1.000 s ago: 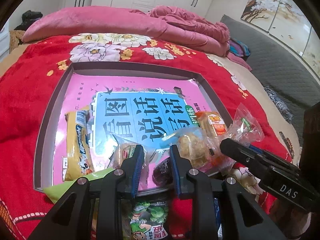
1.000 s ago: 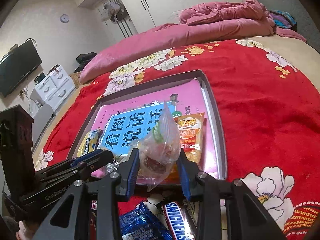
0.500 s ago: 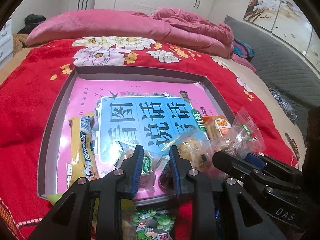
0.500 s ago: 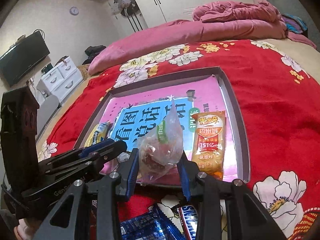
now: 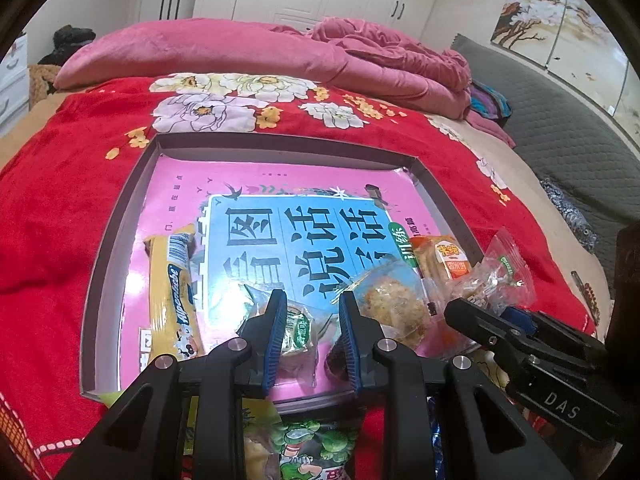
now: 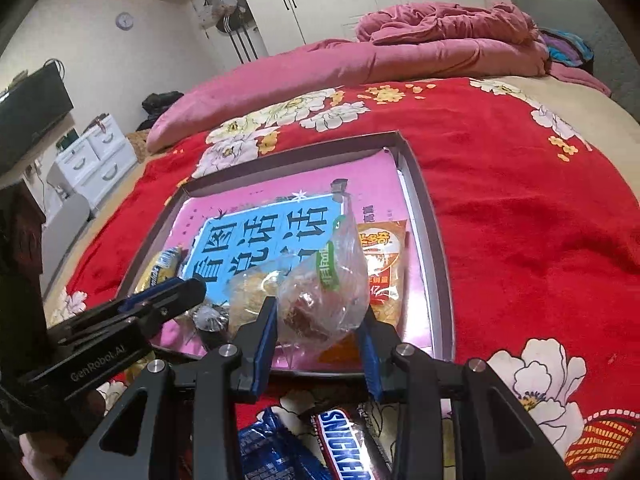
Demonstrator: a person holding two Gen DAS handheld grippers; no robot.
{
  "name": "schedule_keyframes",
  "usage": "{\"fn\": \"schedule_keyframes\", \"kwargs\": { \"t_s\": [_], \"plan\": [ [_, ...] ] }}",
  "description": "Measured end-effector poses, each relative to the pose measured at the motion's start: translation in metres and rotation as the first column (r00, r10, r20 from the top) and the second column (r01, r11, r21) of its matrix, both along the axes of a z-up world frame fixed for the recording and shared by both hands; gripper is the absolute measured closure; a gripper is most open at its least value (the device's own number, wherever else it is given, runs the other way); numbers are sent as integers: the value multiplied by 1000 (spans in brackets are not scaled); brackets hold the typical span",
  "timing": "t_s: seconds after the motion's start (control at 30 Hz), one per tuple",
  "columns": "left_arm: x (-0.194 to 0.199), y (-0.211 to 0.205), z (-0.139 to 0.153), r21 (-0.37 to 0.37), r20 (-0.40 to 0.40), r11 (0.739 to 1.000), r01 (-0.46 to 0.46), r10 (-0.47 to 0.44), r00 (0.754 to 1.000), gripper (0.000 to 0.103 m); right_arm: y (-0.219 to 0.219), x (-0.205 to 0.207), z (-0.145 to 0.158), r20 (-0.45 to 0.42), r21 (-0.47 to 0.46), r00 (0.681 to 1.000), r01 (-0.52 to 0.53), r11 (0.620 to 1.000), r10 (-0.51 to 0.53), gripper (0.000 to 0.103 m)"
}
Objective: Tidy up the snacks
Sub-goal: 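Release the brown packet with the left tool while the right tool releases the clear bag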
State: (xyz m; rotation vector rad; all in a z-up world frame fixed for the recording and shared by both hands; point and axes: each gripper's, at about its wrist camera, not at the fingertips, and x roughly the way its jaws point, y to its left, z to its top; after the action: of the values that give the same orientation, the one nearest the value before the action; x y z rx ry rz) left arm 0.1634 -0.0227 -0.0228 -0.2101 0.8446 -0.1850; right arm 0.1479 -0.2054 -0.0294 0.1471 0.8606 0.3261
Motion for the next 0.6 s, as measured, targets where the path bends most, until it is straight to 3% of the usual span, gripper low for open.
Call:
{"fn": "schedule_keyframes", "kwargs": {
  "t_s": [0.6],
  "plan": [
    [0, 0, 0, 0, -2, 1000, 2, -2, 1000, 75, -3, 0, 1, -2, -7, 1000, 14, 1000, -14, 61]
  ]
}}
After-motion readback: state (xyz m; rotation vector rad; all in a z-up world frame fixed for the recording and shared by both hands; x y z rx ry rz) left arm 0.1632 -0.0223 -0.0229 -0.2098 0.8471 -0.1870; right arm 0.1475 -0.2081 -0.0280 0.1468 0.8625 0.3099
